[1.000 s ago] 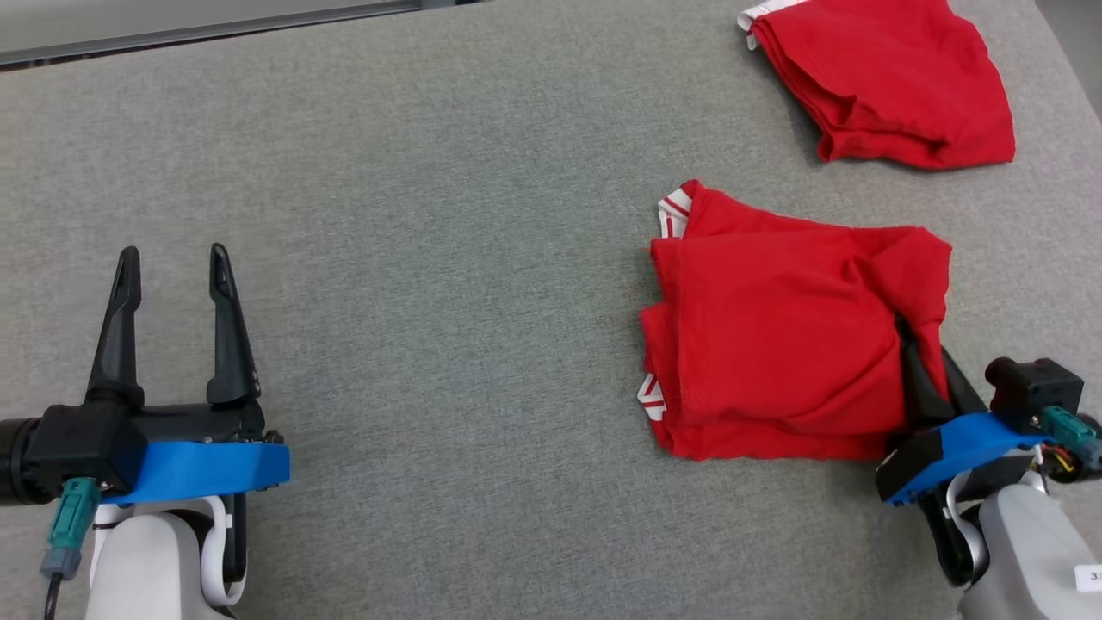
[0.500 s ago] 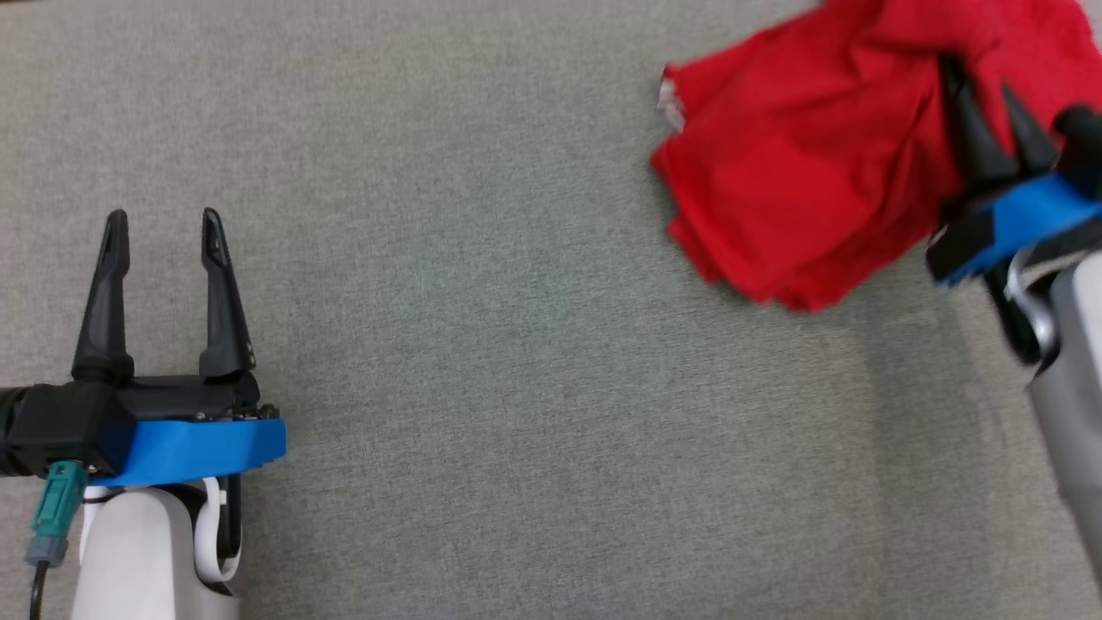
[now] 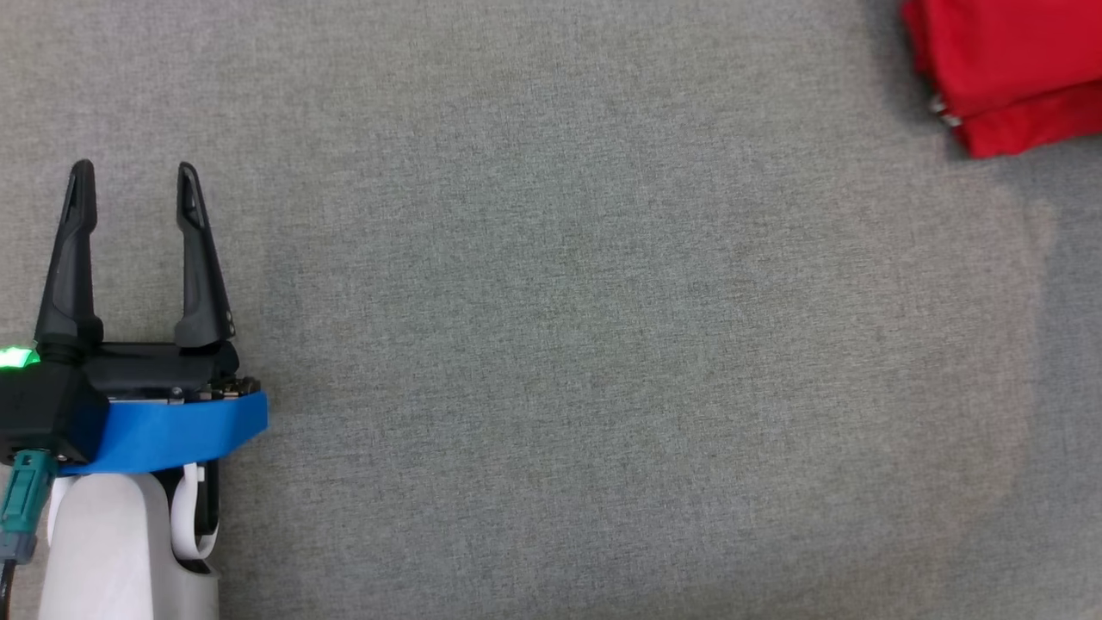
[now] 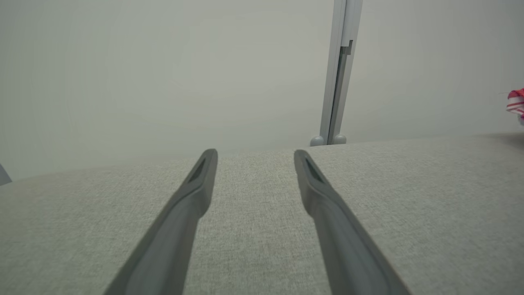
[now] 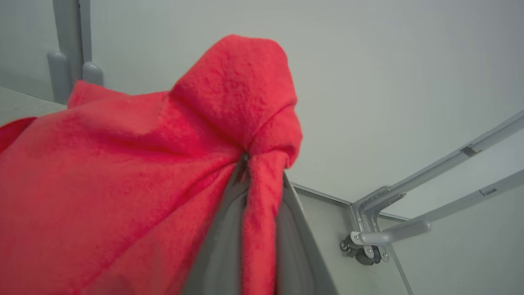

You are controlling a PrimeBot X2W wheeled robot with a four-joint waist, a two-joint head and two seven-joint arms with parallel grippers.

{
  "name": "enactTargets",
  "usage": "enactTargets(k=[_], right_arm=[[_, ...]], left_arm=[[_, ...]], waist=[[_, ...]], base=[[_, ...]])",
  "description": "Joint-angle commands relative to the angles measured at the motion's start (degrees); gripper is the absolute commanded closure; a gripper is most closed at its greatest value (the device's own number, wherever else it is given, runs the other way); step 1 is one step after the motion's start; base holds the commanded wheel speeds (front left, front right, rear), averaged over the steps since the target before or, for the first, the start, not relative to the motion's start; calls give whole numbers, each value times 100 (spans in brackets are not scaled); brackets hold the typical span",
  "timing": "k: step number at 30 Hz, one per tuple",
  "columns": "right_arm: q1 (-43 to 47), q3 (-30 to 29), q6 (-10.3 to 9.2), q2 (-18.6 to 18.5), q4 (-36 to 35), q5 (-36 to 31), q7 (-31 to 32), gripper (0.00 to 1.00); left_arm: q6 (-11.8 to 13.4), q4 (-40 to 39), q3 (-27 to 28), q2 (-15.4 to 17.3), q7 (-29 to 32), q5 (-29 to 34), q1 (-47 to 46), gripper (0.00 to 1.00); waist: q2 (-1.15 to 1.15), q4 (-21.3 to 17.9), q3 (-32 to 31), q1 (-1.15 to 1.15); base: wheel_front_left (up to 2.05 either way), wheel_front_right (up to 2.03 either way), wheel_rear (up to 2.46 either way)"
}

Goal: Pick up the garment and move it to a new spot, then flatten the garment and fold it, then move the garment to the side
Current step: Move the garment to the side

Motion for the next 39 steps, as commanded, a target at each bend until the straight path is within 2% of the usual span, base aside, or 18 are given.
enactTargets(k=[1, 7, 8, 9, 11, 16, 23, 31, 35, 39], right_arm=[[-206, 66, -1, -229, 118, -4, 110, 100], [-617, 296, -1, -336, 510, 1, 370, 100], [-668, 311, -1, -310, 599, -19, 377, 73], [-712, 312, -1, -274, 699, -25, 394, 0], [-775, 275, -1, -208, 917, -70, 464, 0], [-840, 231, -1, -124, 1078, -242, 192, 0], [-678, 216, -1, 140, 1012, -473, -561, 0], [-77, 527, -1, 865, 513, -339, -1027, 0], [608, 828, -1, 1334, 36, -236, -1077, 0], [1256, 1013, -1, 1582, -388, -87, -1078, 0]], left_arm=[[-24, -69, -24, 46, -25, 12, -137, 0], [-27, -213, -18, 102, -25, 30, -171, 0], [-29, -219, -24, 106, -25, 23, -175, 0], [-30, -221, -34, 110, -25, 19, -182, 0], [-31, -206, -40, 114, -25, 10, -192, 0], [-26, -131, -6, 87, -25, -26, -173, 0], [24, 84, 67, -40, -25, -95, 36, 0], [91, 330, 152, -192, -25, -140, 492, 0], [145, 533, 173, -277, -25, -161, 827, 0], [181, 732, 176, -319, -26, -189, 1041, 0]], waist=[[0, 8, 72, -1], [0, -61, 226, -1], [0, -58, 239, -1], [0, -53, 248, -1], [0, -41, 244, -1], [0, -15, 161, -1], [0, 81, -305, -1], [0, 261, -1155, -1], [0, 377, -1660, -1], [0, 453, -1992, -1]], base=[[0, 0, 0], [0, 0, 0], [0, 0, 0], [0, 0, 0], [0, 0, 0], [0, 0, 0], [0, 0, 0], [0, 0, 0], [0, 0, 0], [0, 0, 0]])
